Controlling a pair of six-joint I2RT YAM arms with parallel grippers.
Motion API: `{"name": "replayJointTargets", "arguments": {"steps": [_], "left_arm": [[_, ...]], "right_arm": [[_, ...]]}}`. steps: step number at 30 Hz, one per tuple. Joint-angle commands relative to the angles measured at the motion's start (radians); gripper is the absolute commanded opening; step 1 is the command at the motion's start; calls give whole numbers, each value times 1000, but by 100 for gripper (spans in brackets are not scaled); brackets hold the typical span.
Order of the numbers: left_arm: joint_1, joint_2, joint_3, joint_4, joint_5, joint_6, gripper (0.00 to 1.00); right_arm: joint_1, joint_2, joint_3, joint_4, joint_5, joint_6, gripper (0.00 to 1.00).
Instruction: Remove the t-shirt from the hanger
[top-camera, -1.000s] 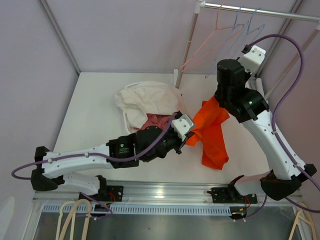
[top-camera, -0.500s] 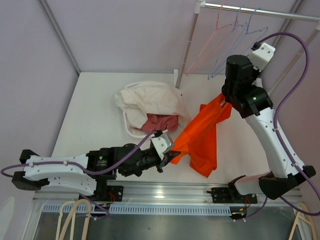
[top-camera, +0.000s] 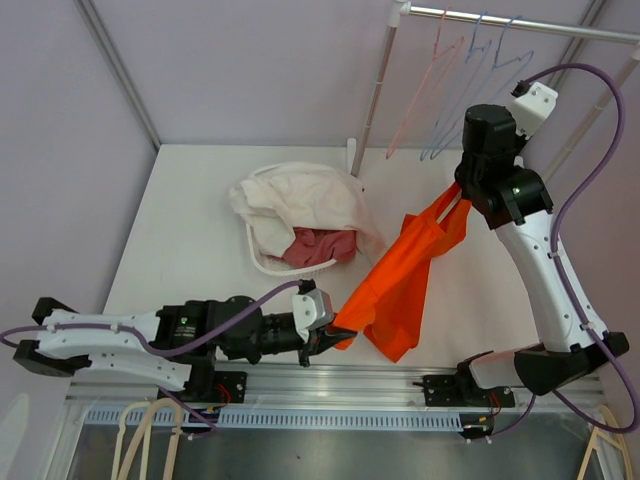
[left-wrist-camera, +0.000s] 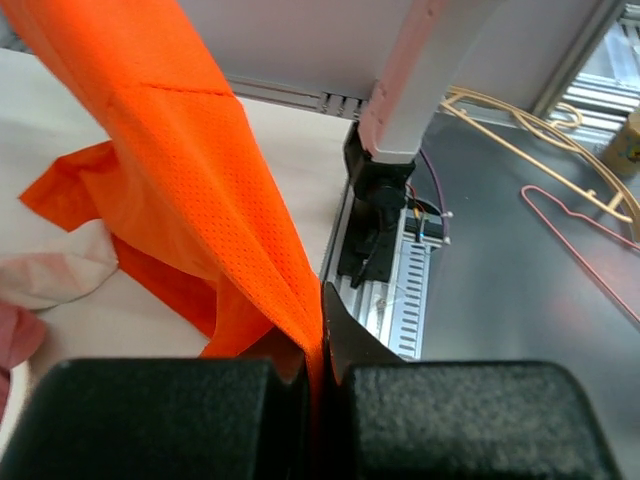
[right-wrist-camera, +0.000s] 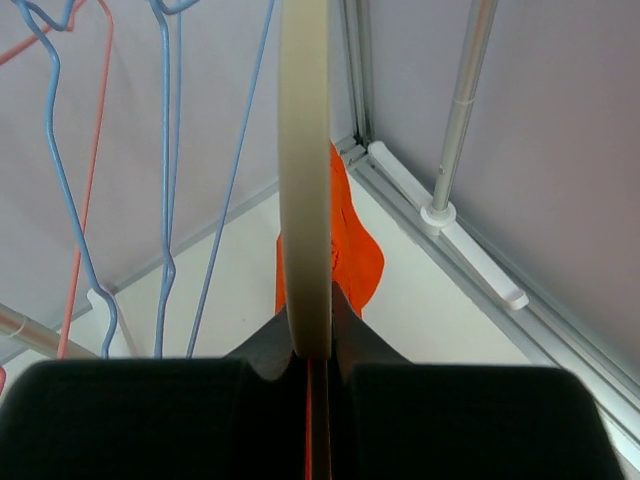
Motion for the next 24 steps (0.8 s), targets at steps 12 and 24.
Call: {"name": "replayJointTargets", "arguments": {"steps": [12, 24], "left_arm": [[157, 320, -125, 330, 347, -118, 1], [505, 713, 357, 119, 551, -366, 1]], "right_arm": [[15, 49, 290, -108, -160, 129, 0], [73, -49, 386, -399, -482, 117, 0]]}}
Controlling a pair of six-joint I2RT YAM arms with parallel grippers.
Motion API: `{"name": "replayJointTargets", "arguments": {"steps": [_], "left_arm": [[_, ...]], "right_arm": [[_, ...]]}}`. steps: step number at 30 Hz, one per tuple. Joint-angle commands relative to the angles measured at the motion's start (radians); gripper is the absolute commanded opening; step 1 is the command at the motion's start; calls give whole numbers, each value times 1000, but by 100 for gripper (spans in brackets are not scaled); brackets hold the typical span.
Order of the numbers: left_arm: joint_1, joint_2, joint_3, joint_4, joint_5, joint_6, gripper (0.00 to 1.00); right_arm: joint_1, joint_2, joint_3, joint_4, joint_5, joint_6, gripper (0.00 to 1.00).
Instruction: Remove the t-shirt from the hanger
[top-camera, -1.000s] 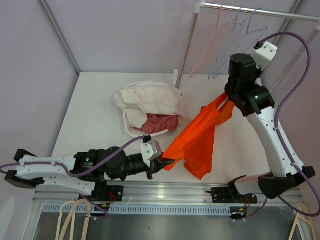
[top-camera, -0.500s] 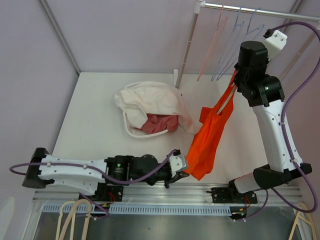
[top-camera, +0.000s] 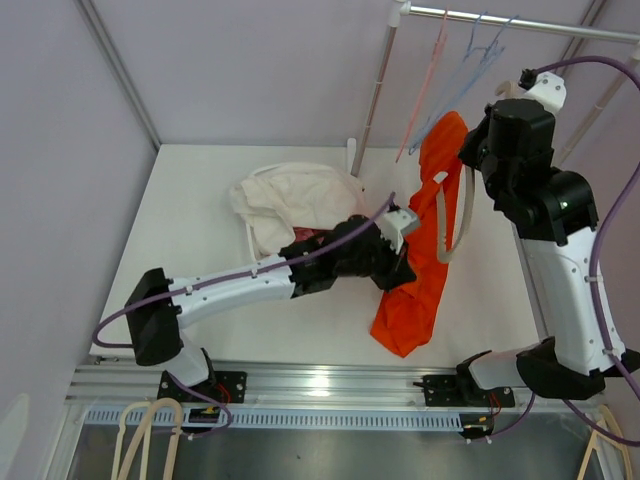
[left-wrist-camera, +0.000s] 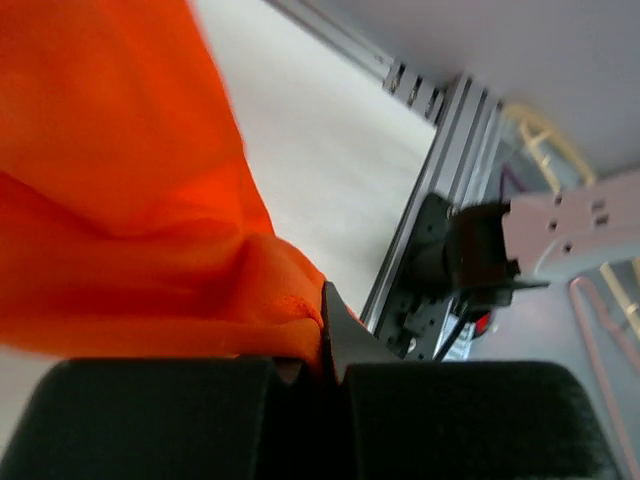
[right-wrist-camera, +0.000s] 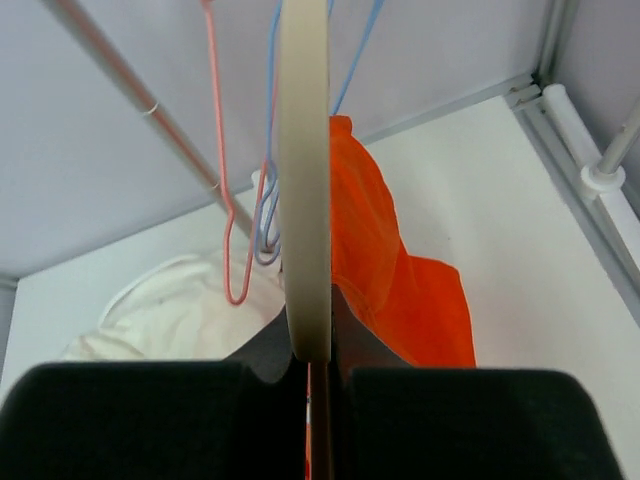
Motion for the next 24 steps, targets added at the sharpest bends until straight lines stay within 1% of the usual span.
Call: {"name": "replayJointTargets", "arguments": {"steps": [1, 2, 3, 5, 8, 9, 12, 13, 14, 17, 19, 20, 22, 23, 24], "left_arm": [[81, 4, 41, 23, 201, -164, 1], [86, 9, 22, 51, 220, -182, 1], [89, 18, 26, 42, 214, -183, 1], [90, 40, 64, -24, 197, -173, 1], [92, 52, 49, -29, 206, -167, 1], [92, 50, 22, -32, 186, -172, 1], [101, 60, 5, -73, 127, -178, 1], [103, 57, -14, -75, 113, -179, 1], [107, 50, -26, -76, 94, -192, 1], [112, -9, -144, -49, -22, -219, 1], [121, -41, -182, -49, -106, -242, 1], [130, -64, -224, -53, -117, -267, 1], [176, -81, -250, -60, -113, -304, 1], [201, -97, -314, -47, -89, -348, 1], [258, -103, -339, -23, -52, -368, 1]], "right_arm": [[5, -58, 116, -130, -106, 7, 0], [2, -60, 139, -160, -106, 7, 0], [-1, -61, 161, -210, -118, 1, 0], [-21, -60, 227, -261, -159, 2, 0], [-25, -73, 236, -304, -143, -1, 0], [-28, -83, 238, -315, -149, 2, 0], [-38, -86, 273, -350, -247, 8, 0], [-39, -89, 268, -345, -338, 5, 0], [-39, -93, 247, -345, -365, -7, 0], [-36, -101, 209, -378, -367, -31, 0], [-36, -116, 169, -402, -367, -47, 0], [-36, -122, 153, -404, -388, -67, 0], [-38, -132, 133, -419, -429, -88, 0], [-38, -130, 136, -428, -477, -97, 0], [-39, -130, 141, -450, -500, -110, 0]]}}
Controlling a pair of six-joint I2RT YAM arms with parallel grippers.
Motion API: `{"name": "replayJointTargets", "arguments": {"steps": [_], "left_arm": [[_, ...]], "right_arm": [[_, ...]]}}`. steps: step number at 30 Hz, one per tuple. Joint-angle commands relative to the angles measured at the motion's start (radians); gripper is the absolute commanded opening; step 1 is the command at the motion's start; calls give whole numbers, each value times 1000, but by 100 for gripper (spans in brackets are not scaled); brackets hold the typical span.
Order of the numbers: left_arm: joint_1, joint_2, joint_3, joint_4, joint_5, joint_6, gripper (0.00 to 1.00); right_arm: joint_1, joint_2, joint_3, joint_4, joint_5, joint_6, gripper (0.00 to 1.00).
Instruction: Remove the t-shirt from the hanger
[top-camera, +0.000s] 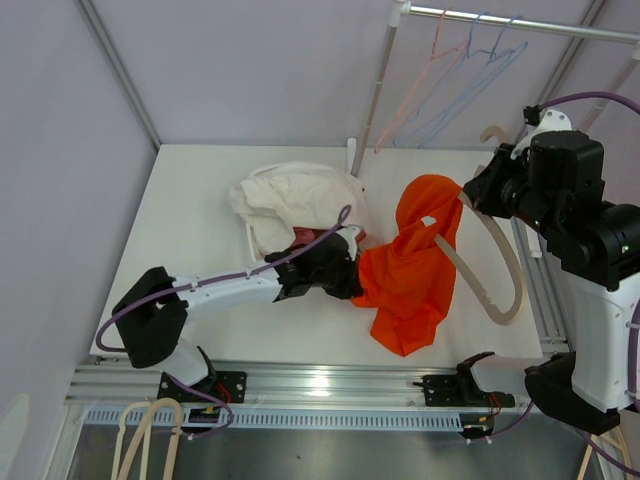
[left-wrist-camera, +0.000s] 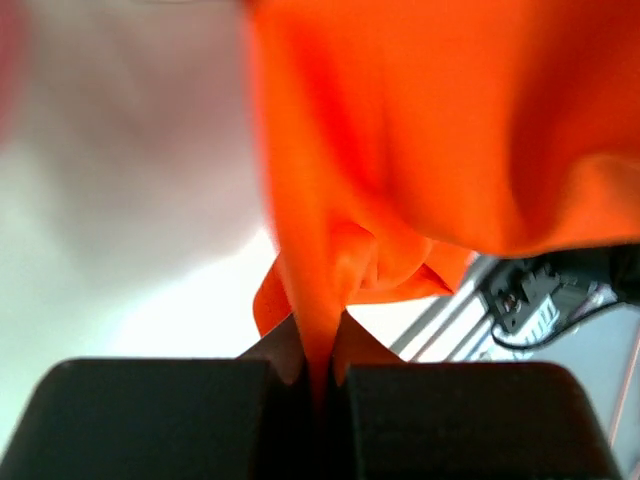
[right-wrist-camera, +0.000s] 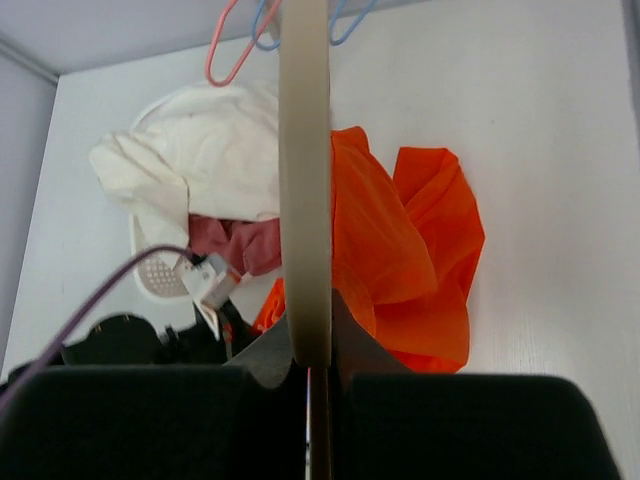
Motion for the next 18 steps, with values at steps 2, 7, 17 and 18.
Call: {"name": "replayJointTargets", "arguments": {"steps": [2, 7, 17, 18], "left_arm": [[156, -99, -163, 116, 70, -156, 1], [199, -229, -196, 35, -72, -135, 1], [249, -410, -162, -103, -157, -106, 1], [240, -417, -146, -117, -157, -88, 1]], "right_arm": [[3, -31, 7, -53, -150, -67, 0], [3, -58, -1, -50, -130, -70, 0], [2, -117, -1, 54, 195, -24, 0], [2, -134, -10, 70, 265, -16, 0]]}}
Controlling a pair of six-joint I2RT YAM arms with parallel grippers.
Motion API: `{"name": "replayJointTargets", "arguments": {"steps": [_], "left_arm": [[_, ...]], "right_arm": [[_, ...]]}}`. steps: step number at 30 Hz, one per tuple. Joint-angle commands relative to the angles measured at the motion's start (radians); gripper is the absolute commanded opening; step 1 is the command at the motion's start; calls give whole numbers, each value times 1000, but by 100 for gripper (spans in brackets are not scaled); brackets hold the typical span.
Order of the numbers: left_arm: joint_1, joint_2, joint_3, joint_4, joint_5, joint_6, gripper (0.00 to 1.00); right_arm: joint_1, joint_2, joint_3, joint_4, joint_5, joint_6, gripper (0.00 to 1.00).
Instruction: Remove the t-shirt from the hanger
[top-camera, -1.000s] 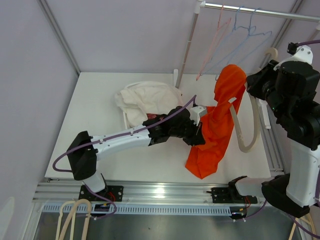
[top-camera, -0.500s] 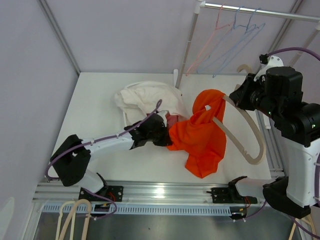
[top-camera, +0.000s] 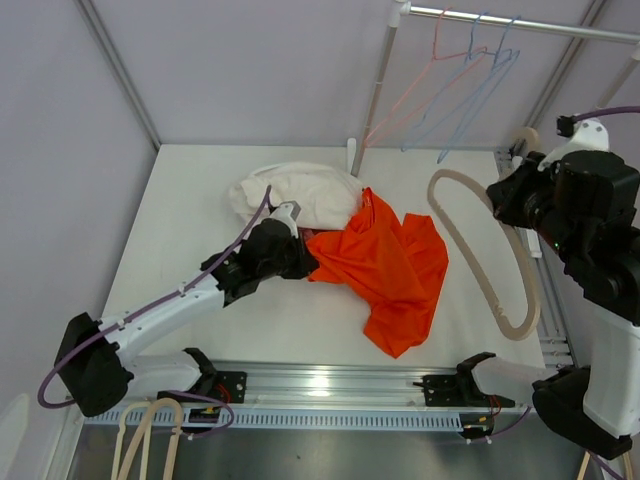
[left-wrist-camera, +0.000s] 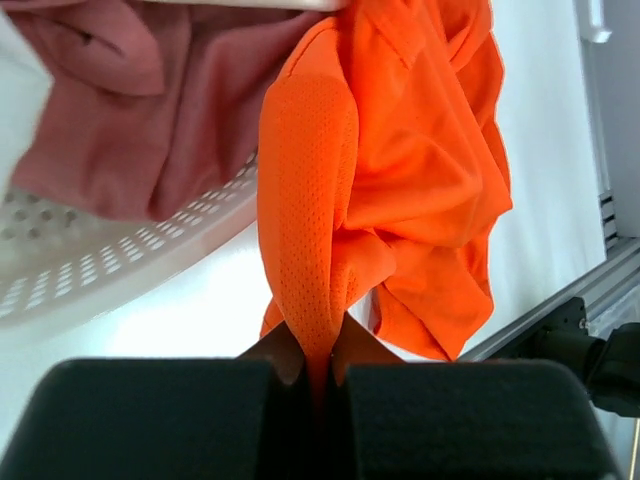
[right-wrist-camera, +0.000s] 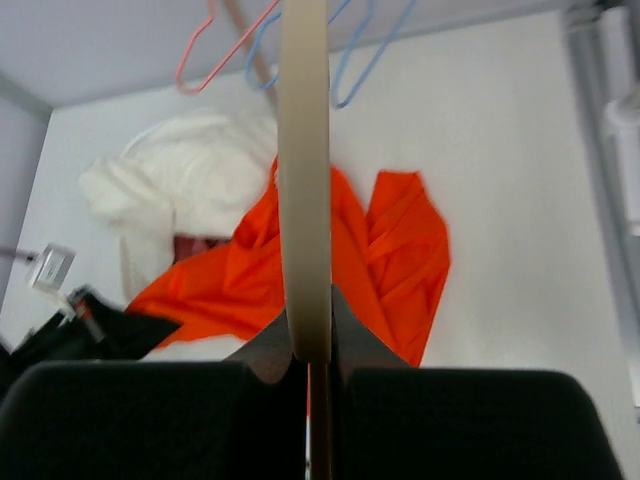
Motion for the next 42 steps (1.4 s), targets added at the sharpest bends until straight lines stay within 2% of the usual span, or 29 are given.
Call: {"name": "replayJointTargets", "arguments": {"steps": [1, 3, 8, 9, 11, 12, 16, 18, 19, 21, 22, 23, 24, 26, 28, 32, 34, 36, 38, 42], "left_arm": [[-2, -39, 97, -94, -58, 26, 1], [-22, -61, 163, -112, -63, 63, 1], [-22, -45, 388, -95, 5, 178, 1], [-22, 8, 543, -124, -7, 196, 1], [-20, 69, 646, -174, -99, 252, 1], [-8, 127, 772, -186, -125, 270, 1], [99, 252, 1018, -209, -133, 299, 1], [163, 286, 1074, -192, -117, 309, 1], [180, 329, 1184, -192, -113, 325, 1], [214, 392, 1281, -203, -132, 362, 1], [219, 427, 1461, -229, -158, 414, 1], [228, 505, 1517, -235, -179, 440, 1], [237, 539, 1613, -235, -195, 465, 1], [263, 591, 1709, -214, -212, 511, 1], [285, 572, 1699, -166, -228, 534, 1], [331, 463, 1570, -44, -285, 572, 1], [334, 397, 1450, -19, -345, 598, 1], [343, 343, 1308, 5, -392, 600, 1], [383, 311, 1193, 29, -443, 577, 1], [470, 265, 1068, -69, -377, 429, 1]], "right_arm": [[-2, -100, -19, 103, 285, 17, 0], [-1, -139, -98, 201, 381, 5, 0], [-1, -170, -200, 318, 477, -3, 0], [-1, -167, -212, 332, 520, -3, 0], [-2, -165, -272, 410, 571, -10, 0], [-4, -165, -298, 449, 621, -17, 0], [-7, -155, -413, 715, 674, -107, 0], [-22, -127, -411, 757, 675, -112, 0], [-33, -116, -413, 789, 660, -122, 0], [-75, -77, -393, 840, 628, -119, 0], [-93, -61, -385, 855, 610, -118, 0], [-111, -43, -370, 860, 585, -107, 0], [-148, -8, -343, 865, 573, -106, 0], [-188, 25, -324, 881, 538, -100, 0], [-249, 58, -322, 929, 505, -104, 0], [-376, 111, -339, 1018, 355, -95, 0], [-463, 149, -300, 1020, 239, -77, 0], [-498, 213, -269, 1027, 150, -73, 0], [-525, 276, -218, 1044, 123, -81, 0], [-536, 362, -120, 1058, 79, -121, 0]]}}
